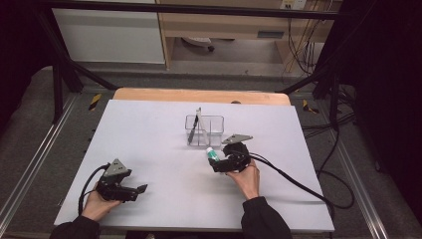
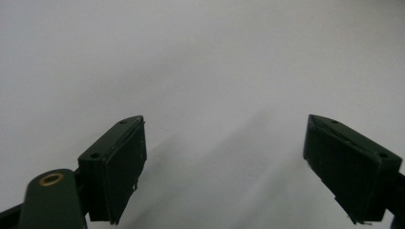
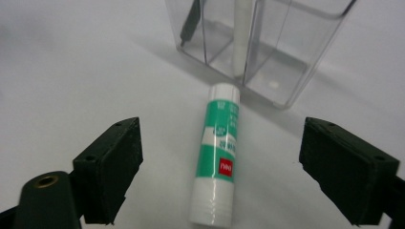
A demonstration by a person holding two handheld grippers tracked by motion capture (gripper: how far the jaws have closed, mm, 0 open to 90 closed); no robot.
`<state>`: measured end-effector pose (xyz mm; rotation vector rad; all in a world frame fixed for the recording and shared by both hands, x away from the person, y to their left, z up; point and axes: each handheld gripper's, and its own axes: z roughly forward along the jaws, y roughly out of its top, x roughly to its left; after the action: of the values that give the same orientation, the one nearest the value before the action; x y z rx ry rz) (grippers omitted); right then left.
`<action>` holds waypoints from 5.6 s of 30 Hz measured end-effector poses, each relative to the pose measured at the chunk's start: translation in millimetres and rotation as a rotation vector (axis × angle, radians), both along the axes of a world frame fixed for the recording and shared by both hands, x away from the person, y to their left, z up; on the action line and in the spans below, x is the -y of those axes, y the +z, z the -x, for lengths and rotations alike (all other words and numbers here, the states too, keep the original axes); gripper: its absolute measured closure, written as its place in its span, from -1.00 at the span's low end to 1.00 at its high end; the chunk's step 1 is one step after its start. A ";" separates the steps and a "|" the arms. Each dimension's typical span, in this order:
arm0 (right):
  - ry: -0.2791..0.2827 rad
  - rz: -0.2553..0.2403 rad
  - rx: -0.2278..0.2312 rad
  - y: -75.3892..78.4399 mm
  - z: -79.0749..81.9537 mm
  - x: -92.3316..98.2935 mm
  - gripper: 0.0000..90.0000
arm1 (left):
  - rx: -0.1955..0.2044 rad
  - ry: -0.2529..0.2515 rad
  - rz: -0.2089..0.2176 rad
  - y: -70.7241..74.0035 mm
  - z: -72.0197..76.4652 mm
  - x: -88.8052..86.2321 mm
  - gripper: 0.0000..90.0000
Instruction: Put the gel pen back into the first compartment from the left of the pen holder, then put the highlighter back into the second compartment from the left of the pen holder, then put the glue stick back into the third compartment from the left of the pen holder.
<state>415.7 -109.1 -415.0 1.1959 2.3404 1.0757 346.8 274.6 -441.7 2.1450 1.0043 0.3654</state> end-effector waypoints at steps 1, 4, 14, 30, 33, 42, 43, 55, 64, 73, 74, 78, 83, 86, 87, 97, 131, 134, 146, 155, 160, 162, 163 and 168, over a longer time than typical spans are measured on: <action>-0.009 0.003 -0.012 -3.9 0.6 0.8 -0.55 | 0.000 0.000 0.000 0.0 -0.1 0.0 -0.68; -0.008 0.005 -0.033 -14.1 1.1 2.5 -0.39 | -0.001 0.000 -0.002 -0.2 -0.2 0.1 -0.68; -0.004 0.013 -0.039 -29.2 -0.3 -3.9 -0.07 | -0.001 -0.002 -0.001 -0.1 -0.1 0.2 -0.68; -0.018 0.062 -0.045 -30.8 7.6 -4.3 0.15 | 0.002 -0.001 0.010 0.5 0.1 -2.0 -0.68; -0.015 0.066 -0.045 -31.2 9.1 -4.6 0.18 | 0.002 -0.002 0.010 0.2 -0.4 -1.4 -0.68; -0.035 0.043 -0.048 -34.0 11.3 0.6 0.24 | -0.001 -0.005 0.002 -0.3 -0.5 -0.2 -0.68; -0.036 0.045 -0.048 -34.0 11.7 0.6 0.26 | -0.001 -0.004 0.002 -0.2 -0.4 -0.1 -0.68; -0.062 0.025 -0.059 -33.8 12.1 0.3 0.45 | 0.002 -0.006 0.010 0.9 -0.3 -1.4 -0.68; -0.071 0.014 -0.005 -27.1 15.9 6.0 0.46 | 0.003 -0.006 0.010 0.8 -0.3 -0.7 -0.68; 0.026 0.004 -0.030 -14.4 14.9 14.0 0.46 | 0.006 -0.015 0.007 1.5 0.1 0.8 -0.68; 0.041 0.003 -0.041 -13.2 15.1 14.8 0.46 | 0.008 -0.016 0.006 1.9 0.3 1.0 -0.68; 0.094 0.005 -0.065 -8.1 16.8 17.9 0.46 | 0.014 -0.026 0.007 3.0 0.9 2.9 -0.68; 0.149 -0.005 -0.086 -1.9 20.7 21.8 0.46 | 0.022 -0.045 0.006 5.3 2.1 5.7 -0.68; 0.179 0.002 -0.096 0.1 23.0 23.5 0.46 | 0.032 -0.064 0.006 7.1 3.0 8.3 -0.68; 0.189 0.007 -0.099 0.5 23.6 24.0 0.46 | 0.035 -0.070 0.004 7.7 3.5 9.6 -0.68; 0.281 0.024 -0.128 7.3 31.6 27.7 0.46 | 0.072 -0.167 -0.026 14.1 8.0 25.8 -0.69; 0.465 0.089 -0.215 35.2 49.3 14.9 0.46 | 0.251 -0.484 -0.259 43.4 13.9 110.4 -0.73; 0.469 0.093 -0.221 37.2 48.4 12.1 0.46 | 0.268 -0.506 -0.281 44.8 13.9 117.0 -0.73; 0.494 0.096 -0.241 38.2 46.6 3.4 0.46 | 0.322 -0.578 -0.340 45.0 15.4 137.8 -0.73; 0.507 0.092 -0.255 40.4 47.0 1.2 0.46 | 0.391 -0.639 -0.387 46.9 19.2 153.9 -0.68; 0.508 0.086 -0.267 42.5 46.1 2.4 0.46 | 0.430 -0.674 -0.431 49.1 20.4 163.9 -0.62; 0.503 0.083 -0.274 43.0 46.2 2.3 0.46 | 0.449 -0.689 -0.453 50.1 21.8 168.4 -0.60; 0.502 0.082 -0.278 43.1 46.5 2.2 0.46 | 0.461 -0.699 -0.461 50.4 22.5 170.6 -0.58; 0.505 0.089 -0.294 44.7 46.6 2.1 0.46 | 0.510 -0.737 -0.500 50.3 26.2 180.8 -0.47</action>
<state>369.2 -111.2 -370.3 0.7891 2.9882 0.9724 320.6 93.8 -391.4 2.4776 -0.2074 0.7901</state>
